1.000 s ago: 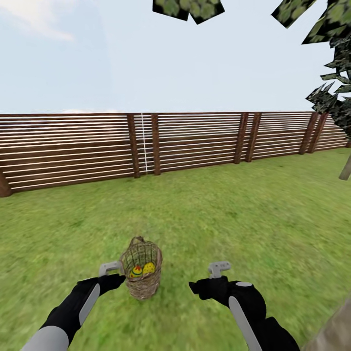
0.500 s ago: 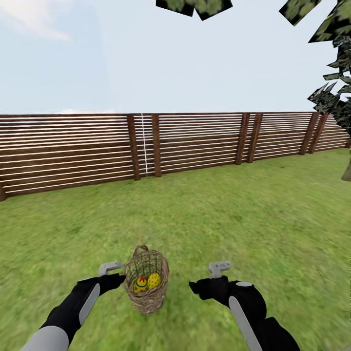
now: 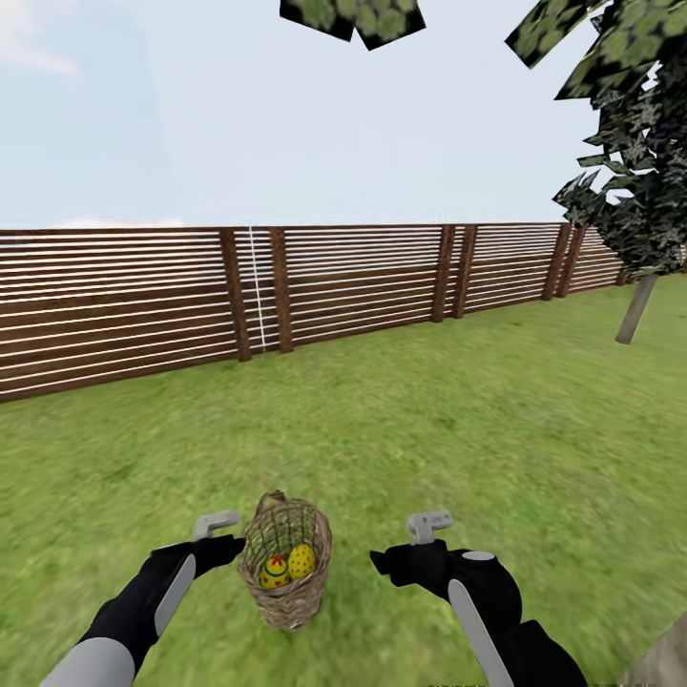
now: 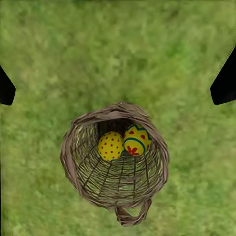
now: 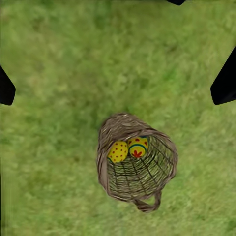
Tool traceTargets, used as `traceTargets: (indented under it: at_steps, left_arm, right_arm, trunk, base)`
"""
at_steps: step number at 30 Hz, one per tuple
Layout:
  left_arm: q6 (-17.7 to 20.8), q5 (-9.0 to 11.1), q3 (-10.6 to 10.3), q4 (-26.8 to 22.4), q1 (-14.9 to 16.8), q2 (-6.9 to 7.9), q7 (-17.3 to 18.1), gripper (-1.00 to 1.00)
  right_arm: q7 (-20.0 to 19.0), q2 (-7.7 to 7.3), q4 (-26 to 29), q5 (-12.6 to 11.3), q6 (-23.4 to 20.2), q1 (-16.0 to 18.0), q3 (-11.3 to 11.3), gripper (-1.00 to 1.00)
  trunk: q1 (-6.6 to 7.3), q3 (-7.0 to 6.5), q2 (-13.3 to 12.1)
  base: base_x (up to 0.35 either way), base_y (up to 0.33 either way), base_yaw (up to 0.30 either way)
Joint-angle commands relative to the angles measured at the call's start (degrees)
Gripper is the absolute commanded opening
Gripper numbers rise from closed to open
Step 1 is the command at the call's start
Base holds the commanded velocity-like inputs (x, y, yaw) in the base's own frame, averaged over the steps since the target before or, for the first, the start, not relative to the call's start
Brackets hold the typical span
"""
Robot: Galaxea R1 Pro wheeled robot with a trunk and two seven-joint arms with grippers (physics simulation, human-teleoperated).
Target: Take the three Easter eggs out of the wicker basket on the lawn in the garden, then place them on the lawn next to a single tree (choose any tree) so that all three eggs are next to the same tree and none are left in the basket.
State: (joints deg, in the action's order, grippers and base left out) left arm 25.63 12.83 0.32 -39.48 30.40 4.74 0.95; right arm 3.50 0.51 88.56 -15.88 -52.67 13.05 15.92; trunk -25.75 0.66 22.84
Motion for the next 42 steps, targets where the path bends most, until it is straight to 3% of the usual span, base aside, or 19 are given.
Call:
traceTargets:
  at_steps: [1,19,42]
  left_arm:
    - [0.3,0.3,0.0,-0.1,0.0,0.02,0.1,1.00]
    - [0.3,0.3,0.0,-0.2,0.0,0.02,0.1,1.00]
    - [0.9,0.2,0.0,-0.4,0.0,0.47,-0.3,1.00]
  right_arm:
    - [0.4,0.02,0.0,-0.4,-0.2,0.0,0.0,1.00]
    - [0.4,0.02,0.0,-0.4,-0.2,0.0,-0.1,1.00]
    - [0.4,0.02,0.0,-0.4,-0.2,0.0,0.1,1.00]
  trunk:
    - [-0.03,0.01,0.1]
    - [-0.03,-1.06,0.1]
    - [-0.03,-2.22,0.1]
  base:
    - [0.002,0.325,-0.240]
    - [0.000,0.280,-0.239]
    - [0.091,0.076,-0.192]
